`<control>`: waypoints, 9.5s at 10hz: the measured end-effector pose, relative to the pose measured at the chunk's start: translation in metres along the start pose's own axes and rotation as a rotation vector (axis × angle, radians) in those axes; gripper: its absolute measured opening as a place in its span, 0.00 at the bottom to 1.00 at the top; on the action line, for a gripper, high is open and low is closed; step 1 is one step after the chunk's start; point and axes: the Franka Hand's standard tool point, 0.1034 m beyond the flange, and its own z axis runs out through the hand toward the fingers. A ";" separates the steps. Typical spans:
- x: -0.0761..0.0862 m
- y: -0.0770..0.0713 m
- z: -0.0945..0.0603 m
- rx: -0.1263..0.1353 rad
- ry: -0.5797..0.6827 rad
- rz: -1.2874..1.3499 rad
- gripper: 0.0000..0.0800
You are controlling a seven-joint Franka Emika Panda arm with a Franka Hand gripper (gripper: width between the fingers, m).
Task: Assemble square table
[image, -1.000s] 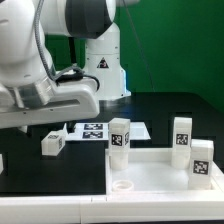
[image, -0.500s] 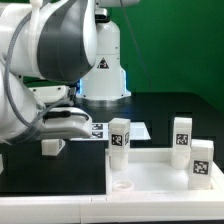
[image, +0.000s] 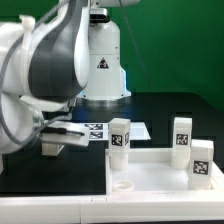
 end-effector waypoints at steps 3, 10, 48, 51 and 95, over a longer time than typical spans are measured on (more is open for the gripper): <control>0.002 0.000 0.007 -0.002 -0.008 -0.001 0.81; 0.002 -0.003 0.011 -0.010 -0.014 -0.035 0.35; -0.011 -0.180 -0.161 -0.086 1.452 -0.306 0.36; -0.001 -0.179 -0.160 -0.091 1.445 -0.307 0.36; 0.009 -0.188 -0.162 0.190 1.115 -0.012 0.81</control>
Offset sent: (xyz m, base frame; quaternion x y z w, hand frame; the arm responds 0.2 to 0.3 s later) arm -0.0207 0.0062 -0.0188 -0.0053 -0.0037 0.0175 0.9998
